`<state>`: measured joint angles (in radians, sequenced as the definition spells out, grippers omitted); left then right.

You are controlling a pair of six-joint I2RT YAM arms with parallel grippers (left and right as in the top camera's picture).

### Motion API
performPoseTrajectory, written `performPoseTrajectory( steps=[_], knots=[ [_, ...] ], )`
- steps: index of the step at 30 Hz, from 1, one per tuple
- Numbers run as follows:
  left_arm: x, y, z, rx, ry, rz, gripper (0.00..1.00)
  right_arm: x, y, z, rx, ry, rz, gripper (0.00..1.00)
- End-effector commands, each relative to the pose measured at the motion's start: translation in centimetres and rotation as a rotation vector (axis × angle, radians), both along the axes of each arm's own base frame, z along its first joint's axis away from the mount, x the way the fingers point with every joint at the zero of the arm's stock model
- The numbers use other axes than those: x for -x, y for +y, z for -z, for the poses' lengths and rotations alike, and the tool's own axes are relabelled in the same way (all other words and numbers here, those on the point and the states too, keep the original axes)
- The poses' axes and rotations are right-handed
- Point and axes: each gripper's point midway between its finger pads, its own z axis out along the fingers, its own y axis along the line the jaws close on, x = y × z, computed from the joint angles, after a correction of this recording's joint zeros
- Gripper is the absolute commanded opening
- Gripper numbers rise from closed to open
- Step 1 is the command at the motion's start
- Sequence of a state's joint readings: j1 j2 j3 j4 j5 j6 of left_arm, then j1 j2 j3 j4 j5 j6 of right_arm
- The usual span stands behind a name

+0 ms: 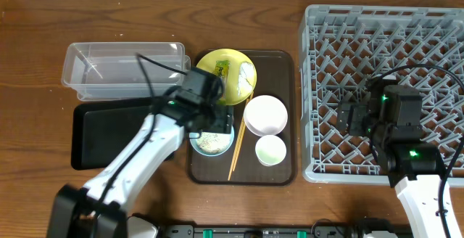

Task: Sort waste into correct bins and load items into the dishwasher rack
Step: 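Reach the left gripper to the light-blue rice bowl and grasp its rim, then carry the blue bowl left and tip rice onto the black tray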

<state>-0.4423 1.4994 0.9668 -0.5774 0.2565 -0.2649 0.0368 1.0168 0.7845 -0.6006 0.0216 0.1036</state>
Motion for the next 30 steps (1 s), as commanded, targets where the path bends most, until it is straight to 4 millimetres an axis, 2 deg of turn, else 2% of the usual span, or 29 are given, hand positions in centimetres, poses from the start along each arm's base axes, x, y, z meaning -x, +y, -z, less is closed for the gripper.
performPoseTrajectory(
  steps=[1,7,12,16,20,23,26,30],
  knots=[
    [0.2,-1.1,1.3,-0.023,0.038,0.007,0.72,-0.3,0.4,-1.0,-0.014,-0.025,0.000,0.99],
    [1.0,-2.9,3.8,-0.047,0.079,0.066,0.65,-0.3,0.4,-1.0,-0.014,-0.025,0.000,0.99],
    [1.3,-3.0,5.2,-0.122,0.074,0.085,0.57,-0.3,0.4,-0.9,-0.014,-0.025,-0.001,0.99],
    [1.6,-3.1,5.9,-0.156,0.078,0.100,0.45,-0.3,0.4,-0.9,-0.014,-0.023,0.000,0.99],
    [1.7,-3.2,6.0,-0.168,0.071,0.108,0.29,-0.3,0.4,-0.9,-0.014,-0.020,-0.001,0.99],
    [1.8,-3.2,6.0,-0.168,0.071,0.108,0.21,-0.3,0.4,-0.9,-0.014,-0.021,-0.001,0.99],
    [1.8,-3.2,5.7,-0.167,0.070,0.108,0.07,-0.3,0.4,-0.9,-0.014,-0.020,-0.001,0.99],
    [1.7,-3.3,4.4,-0.149,0.043,0.106,0.06,-0.2,0.3,-0.8,-0.013,-0.017,0.000,0.99]
  ],
)
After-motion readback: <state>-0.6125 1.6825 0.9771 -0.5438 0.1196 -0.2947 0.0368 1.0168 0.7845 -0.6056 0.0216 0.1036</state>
